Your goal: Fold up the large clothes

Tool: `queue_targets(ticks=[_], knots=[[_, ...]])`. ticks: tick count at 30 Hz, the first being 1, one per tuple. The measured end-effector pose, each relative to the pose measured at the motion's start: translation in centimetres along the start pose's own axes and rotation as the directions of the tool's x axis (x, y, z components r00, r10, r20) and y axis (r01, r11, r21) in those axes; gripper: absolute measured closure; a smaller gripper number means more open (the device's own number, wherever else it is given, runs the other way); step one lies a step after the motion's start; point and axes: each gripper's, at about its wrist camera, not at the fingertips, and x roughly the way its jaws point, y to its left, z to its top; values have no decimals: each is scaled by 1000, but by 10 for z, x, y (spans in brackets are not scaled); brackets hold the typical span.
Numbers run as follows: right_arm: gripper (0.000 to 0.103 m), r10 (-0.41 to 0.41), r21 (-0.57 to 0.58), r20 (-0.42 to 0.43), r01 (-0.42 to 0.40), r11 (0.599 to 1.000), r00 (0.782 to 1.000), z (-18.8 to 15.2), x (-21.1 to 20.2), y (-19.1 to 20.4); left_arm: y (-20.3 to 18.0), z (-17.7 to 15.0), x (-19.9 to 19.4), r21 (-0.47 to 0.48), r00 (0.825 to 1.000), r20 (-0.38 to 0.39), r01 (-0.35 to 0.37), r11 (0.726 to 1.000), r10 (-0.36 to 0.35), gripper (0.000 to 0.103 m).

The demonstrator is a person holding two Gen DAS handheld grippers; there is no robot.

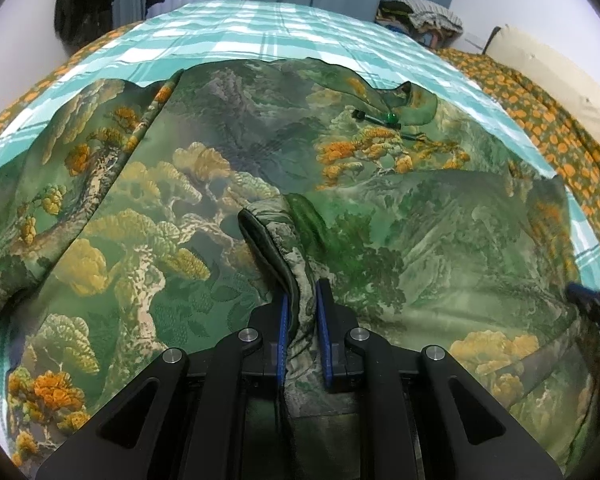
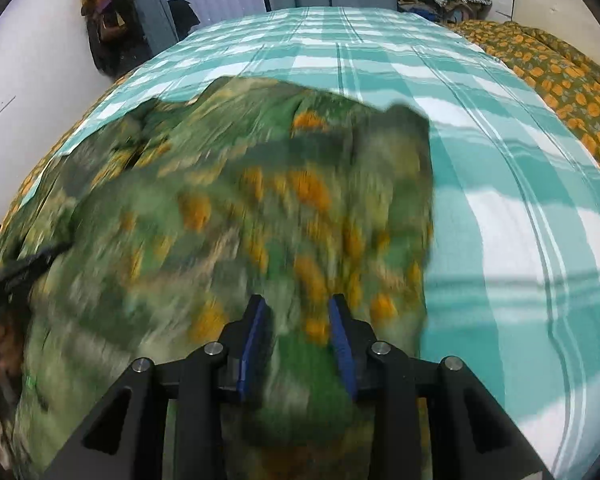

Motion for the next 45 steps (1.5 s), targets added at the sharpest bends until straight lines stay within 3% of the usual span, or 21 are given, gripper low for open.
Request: queue_targets(ticks=[4, 5, 7, 8, 9, 10, 11, 12, 14, 19, 24, 27, 30, 31, 33, 34, 38, 43, 44, 45], knots=[[69, -41, 4, -6, 41, 999, 999, -24, -23, 12, -4, 2, -6, 36, 1000, -12, -21, 999, 21, 88], [69, -46, 3, -22, 46, 999, 999, -29, -27, 15, -5, 1, -11, 44, 1000, -14, -28, 999, 28, 83], [69, -20, 40, -19, 20, 999, 1000, -46, -43, 22, -6, -4, -25, 48, 998, -18, -55, 997, 56, 65], [69, -21, 48, 24, 20, 999, 1000, -55, -55, 26, -5, -8, -34, 42, 998, -16, -58, 997, 59, 48], [64, -36, 45, 89, 32, 998, 995, -68, -72, 33, -2, -14, -44, 36, 999, -10, -51, 998, 52, 41], [51, -58, 36, 153, 53, 998, 987, -82, -89, 41, 3, -22, -57, 30, 999, 0, -37, 999, 37, 31], [48, -67, 30, 198, 63, 998, 978, -93, -101, 46, 7, -30, -69, 26, 1000, 5, -22, 999, 22, 25], [39, -72, 25, 247, 68, 997, 966, -108, -116, 53, 14, -41, -83, 26, 1000, 2, -8, 1000, 8, 22], [38, -84, 22, 292, 81, 996, 953, -129, -132, 61, 26, -57, -100, 32, 1000, -8, -9, 999, 9, 22], [38, -86, -71, 286, 110, 991, 954, -144, -140, 82, 64, -77, -137, 31, 996, -10, -88, 996, 89, 20], [38, -55, -54, 299, 74, 996, 953, -145, -145, 96, 124, -75, -167, -106, 989, 6, -146, 984, 147, 12], [38, -39, -72, 290, 62, 996, 956, -149, -142, 107, 169, -73, -177, -233, 985, 16, -165, 958, 173, 11], [38, -35, -114, 270, 68, 991, 962, -156, -137, 117, 221, -73, -183, -404, 984, 58, -133, 905, 171, 11], [38, -34, -121, 268, 69, 990, 963, -158, -136, 119, 240, -74, -183, -472, 983, 79, -109, 875, 165, 10], [38, -32, -123, 262, 66, 990, 964, -159, -134, 122, 274, -77, -179, -594, 979, 95, -91, 799, 182, 10], [38, -32, -120, 262, 65, 991, 965, -159, -133, 123, 294, -80, -175, -657, 976, 91, -89, 748, 196, 10], [38, -36, -112, 256, 67, 991, 966, -157, -130, 122, 340, -89, -155, -790, 970, 50, -107, 603, 238, 10], [38, -44, -113, 225, 71, 991, 973, -159, -122, 122, 373, -88, -139, -854, 961, 50, -100, 510, 271, 10], [38, -44, -112, 219, 70, 991, 975, -159, -119, 122, 377, -90, -140, -865, 957, 63, -89, 495, 283, 14], [38, -44, -112, 215, 69, 991, 976, -159, -118, 123, 380, -91, -141, -871, 954, 74, -80, 484, 291, 26]])
